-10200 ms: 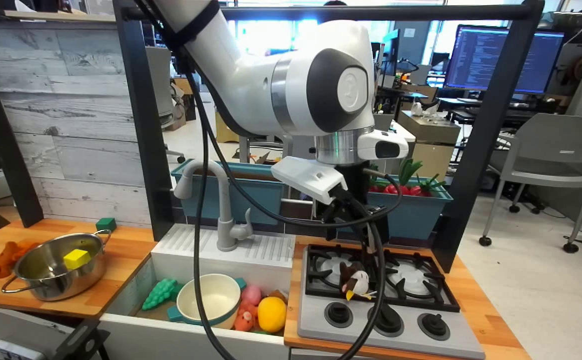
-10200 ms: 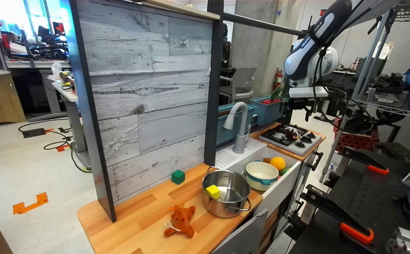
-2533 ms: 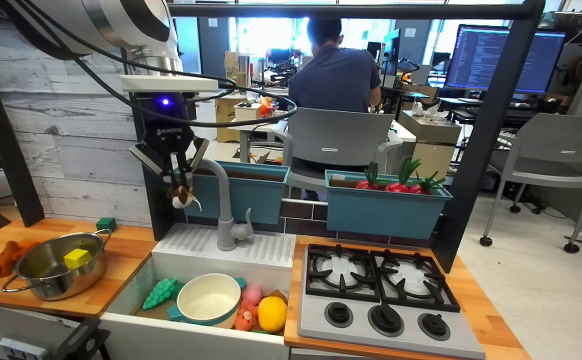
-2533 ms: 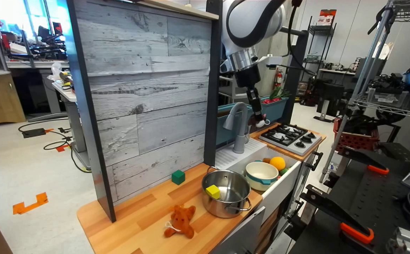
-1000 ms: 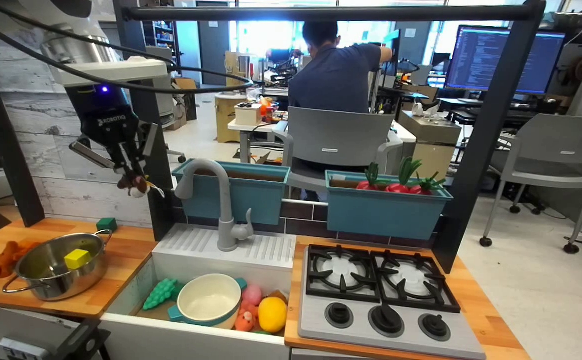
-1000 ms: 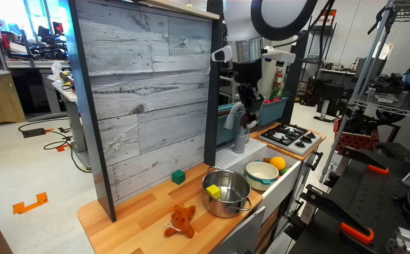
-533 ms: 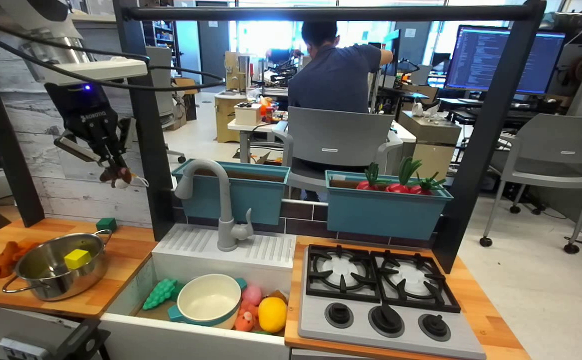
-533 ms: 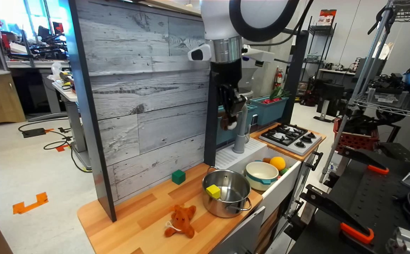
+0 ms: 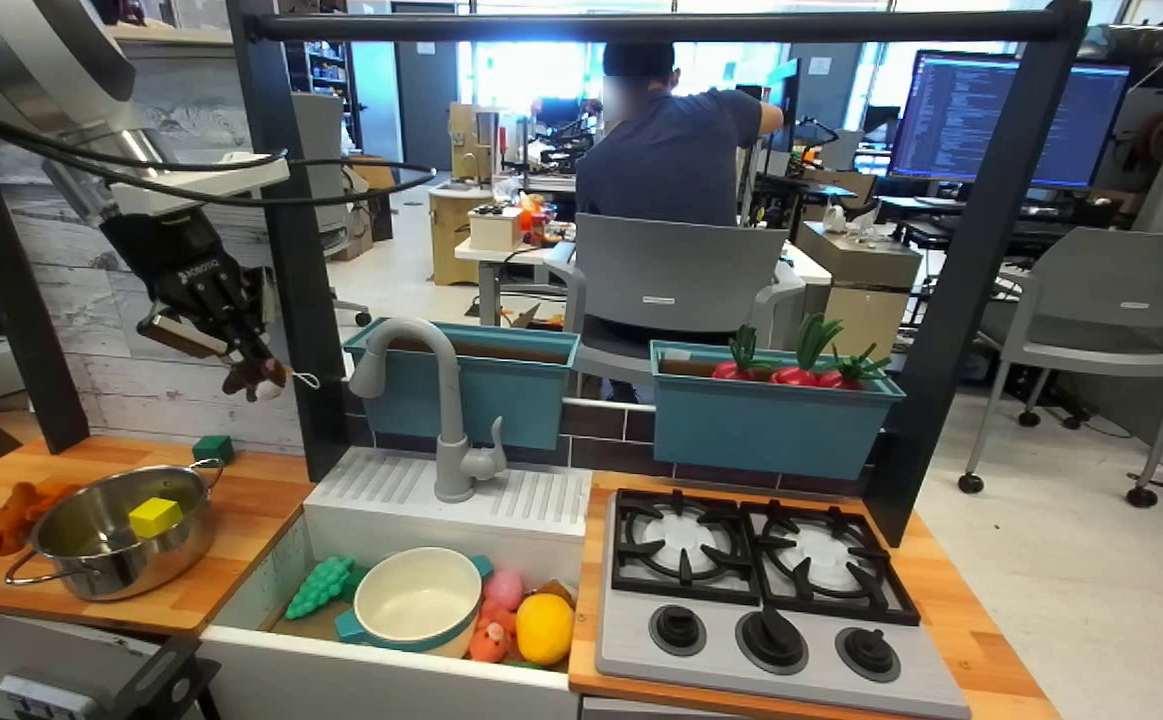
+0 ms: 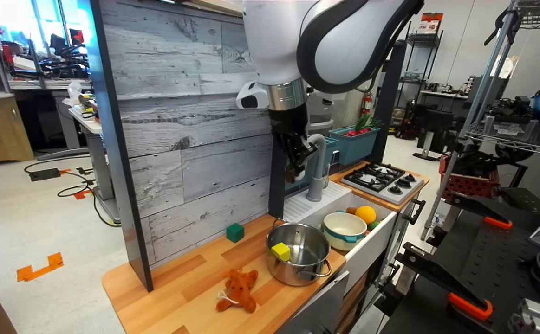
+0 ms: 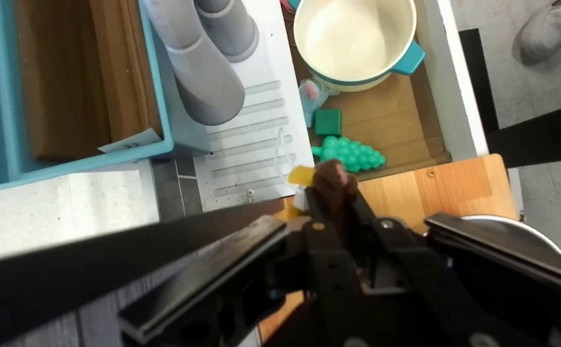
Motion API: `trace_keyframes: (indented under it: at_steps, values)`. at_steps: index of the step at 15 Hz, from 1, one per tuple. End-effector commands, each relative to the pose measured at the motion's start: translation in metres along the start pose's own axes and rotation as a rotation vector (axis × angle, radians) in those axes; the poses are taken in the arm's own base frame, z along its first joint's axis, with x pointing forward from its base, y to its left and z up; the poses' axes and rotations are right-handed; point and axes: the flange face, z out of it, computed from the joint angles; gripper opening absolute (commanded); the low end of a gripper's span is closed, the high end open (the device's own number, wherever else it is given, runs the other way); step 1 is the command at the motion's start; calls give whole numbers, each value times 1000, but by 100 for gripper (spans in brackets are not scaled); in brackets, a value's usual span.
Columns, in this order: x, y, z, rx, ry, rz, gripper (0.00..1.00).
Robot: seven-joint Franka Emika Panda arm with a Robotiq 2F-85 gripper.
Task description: Remove the toy from the stove and put it on the base top on the left
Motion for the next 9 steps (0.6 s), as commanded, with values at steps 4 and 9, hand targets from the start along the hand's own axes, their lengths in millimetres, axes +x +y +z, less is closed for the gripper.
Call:
trace_keyframes:
  at_steps: [4,9]
  values:
    - [8,-11,-30,-51,-42,70,3]
    - [10,-44,-81,-35,-71,136,3]
